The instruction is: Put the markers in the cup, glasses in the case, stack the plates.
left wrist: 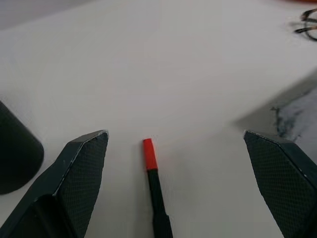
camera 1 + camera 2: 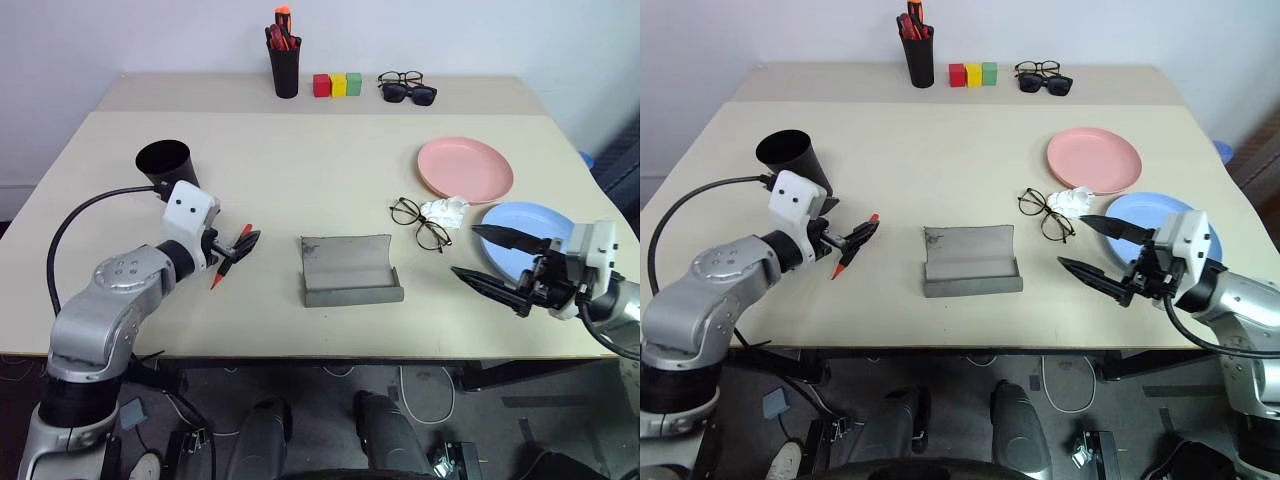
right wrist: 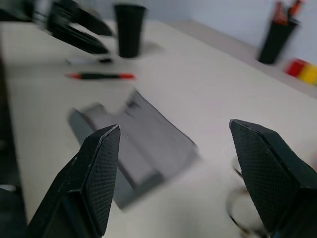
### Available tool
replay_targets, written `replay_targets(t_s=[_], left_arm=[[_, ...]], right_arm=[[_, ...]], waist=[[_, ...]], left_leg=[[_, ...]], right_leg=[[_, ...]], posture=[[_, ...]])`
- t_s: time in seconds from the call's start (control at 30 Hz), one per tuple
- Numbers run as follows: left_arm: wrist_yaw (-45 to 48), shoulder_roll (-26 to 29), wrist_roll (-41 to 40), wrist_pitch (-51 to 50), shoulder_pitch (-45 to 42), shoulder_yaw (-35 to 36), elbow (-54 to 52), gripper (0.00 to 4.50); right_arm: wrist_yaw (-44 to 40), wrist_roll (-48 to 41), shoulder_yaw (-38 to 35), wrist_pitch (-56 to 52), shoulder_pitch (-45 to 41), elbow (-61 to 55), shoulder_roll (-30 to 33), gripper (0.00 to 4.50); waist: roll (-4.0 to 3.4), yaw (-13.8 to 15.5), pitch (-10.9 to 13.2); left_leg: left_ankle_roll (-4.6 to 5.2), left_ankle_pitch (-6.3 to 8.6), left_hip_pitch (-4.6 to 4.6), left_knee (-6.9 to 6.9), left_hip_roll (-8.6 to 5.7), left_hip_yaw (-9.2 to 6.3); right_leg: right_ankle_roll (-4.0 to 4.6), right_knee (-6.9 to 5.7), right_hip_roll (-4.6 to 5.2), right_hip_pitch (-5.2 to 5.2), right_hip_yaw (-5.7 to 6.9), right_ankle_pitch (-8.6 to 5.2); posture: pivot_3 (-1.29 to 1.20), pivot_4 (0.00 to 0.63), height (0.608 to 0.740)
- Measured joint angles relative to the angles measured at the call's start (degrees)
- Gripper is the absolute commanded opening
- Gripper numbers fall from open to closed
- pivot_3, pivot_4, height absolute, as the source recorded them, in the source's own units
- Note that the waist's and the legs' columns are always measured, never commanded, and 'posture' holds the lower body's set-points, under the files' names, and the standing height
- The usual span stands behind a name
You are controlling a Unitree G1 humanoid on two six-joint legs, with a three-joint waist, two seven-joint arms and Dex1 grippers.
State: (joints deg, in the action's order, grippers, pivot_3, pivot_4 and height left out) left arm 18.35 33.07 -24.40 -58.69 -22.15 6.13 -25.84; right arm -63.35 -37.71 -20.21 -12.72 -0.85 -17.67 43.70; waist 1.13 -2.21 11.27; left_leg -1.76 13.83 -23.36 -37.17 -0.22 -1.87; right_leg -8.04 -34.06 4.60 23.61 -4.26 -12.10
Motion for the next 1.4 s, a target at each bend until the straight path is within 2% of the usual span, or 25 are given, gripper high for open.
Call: replay_targets(t_s=[0.2,0.5,0.6,0.73,0.83,0.87,1.17,1.27,1.4], left_arm=[[-7.0,-3.7,0.3,-18.5,-6.0,2.2,1.4,4.5],[-11.8,-8.0,3.4,-31.3,-9.9,2.6,6.5,4.5],[-13.5,-10.6,5.5,-32.2,-13.3,2.7,10.9,3.62],[-15.1,-14.2,7.7,-33.2,-19.3,2.6,16.4,1.67],[-15.1,-14.5,8.0,-33.3,-20.9,2.5,18.2,0.11],[-15.0,-14.4,8.0,-33.3,-20.9,2.5,18.7,0.04],[-16.6,-14.9,6.6,-33.3,-21.0,4.3,19.3,0.04],[-17.6,-14.0,6.9,-33.3,-20.8,4.0,18.5,0.91],[-19.1,-12.6,7.7,-33.3,-20.7,3.9,18.1,2.83]], right_arm=[[-2.7,-0.9,4.3,0.7,-3.3,-1.2,-0.8,3.58],[-0.9,-0.8,8.4,-0.2,-7.8,-1.3,-2.1,3.58],[0.2,-0.8,8.5,-1.0,-8.2,-1.6,-2.1,3.65],[1.6,-0.8,8.5,-1.4,-8.1,-2.7,-2.1,3.65],[2.5,-0.8,8.4,-1.4,-7.1,-3.7,-2.2,3.65],[2.7,-0.8,8.4,-1.4,-6.3,-3.8,-2.2,3.65],[3.2,-0.8,8.0,-1.3,-4.6,-3.8,-2.2,3.65],[2.7,-0.7,8.0,-0.8,-4.5,-3.4,-2.2,3.65],[2.1,-0.7,8.0,0.0,-4.4,-2.1,-2.2,3.65]], waist=[[0.02,-0.3,0.0],[0.04,0.0,0.0],[0.04,0.2,0.0],[0.05,0.4,0.0],[0.04,0.1,0.0],[0.04,0.0,0.0],[0.03,-0.1,0.0],[0.04,-0.1,0.0],[0.04,0.0,0.0]], left_leg=[[0.0,0.0,0.04,0.01,0.0,-0.05],[-0.02,-0.01,0.03,0.0,-0.02,-0.06],[-0.02,-0.02,0.03,-0.01,-0.03,-0.07],[-0.03,-0.02,0.02,-0.01,-0.04,-0.08],[-0.03,-0.02,0.03,0.06,-0.03,-0.08],[-0.03,-0.02,0.05,0.08,-0.03,-0.09],[-0.05,-0.03,0.05,-0.01,-0.04,-0.08],[-0.05,-0.03,0.04,0.01,-0.03,-0.09],[-0.05,-0.03,0.04,0.0,-0.04,-0.08]], right_leg=[[-0.1,-0.1,-0.03,0.02,0.03,0.05],[-0.09,-0.09,-0.02,0.01,0.03,0.05],[-0.13,-0.09,-0.02,0.0,0.04,0.08],[-0.18,-0.07,-0.01,0.0,0.05,0.11],[-0.21,-0.1,-0.02,0.03,0.05,0.12],[-0.21,-0.13,-0.02,0.04,0.05,0.12],[-0.21,-0.16,-0.01,0.01,0.05,0.13],[-0.22,-0.16,-0.01,0.02,0.05,0.13],[-0.22,-0.15,-0.01,0.02,0.05,0.13]], posture=[[0.0,0.15,0.74],[0.0,0.15,0.74],[0.0,0.15,0.74],[0.0,0.15,0.74],[0.0,0.15,0.74],[0.0,0.15,0.74],[0.0,0.15,0.74],[0.0,0.15,0.74],[0.0,0.15,0.74]])
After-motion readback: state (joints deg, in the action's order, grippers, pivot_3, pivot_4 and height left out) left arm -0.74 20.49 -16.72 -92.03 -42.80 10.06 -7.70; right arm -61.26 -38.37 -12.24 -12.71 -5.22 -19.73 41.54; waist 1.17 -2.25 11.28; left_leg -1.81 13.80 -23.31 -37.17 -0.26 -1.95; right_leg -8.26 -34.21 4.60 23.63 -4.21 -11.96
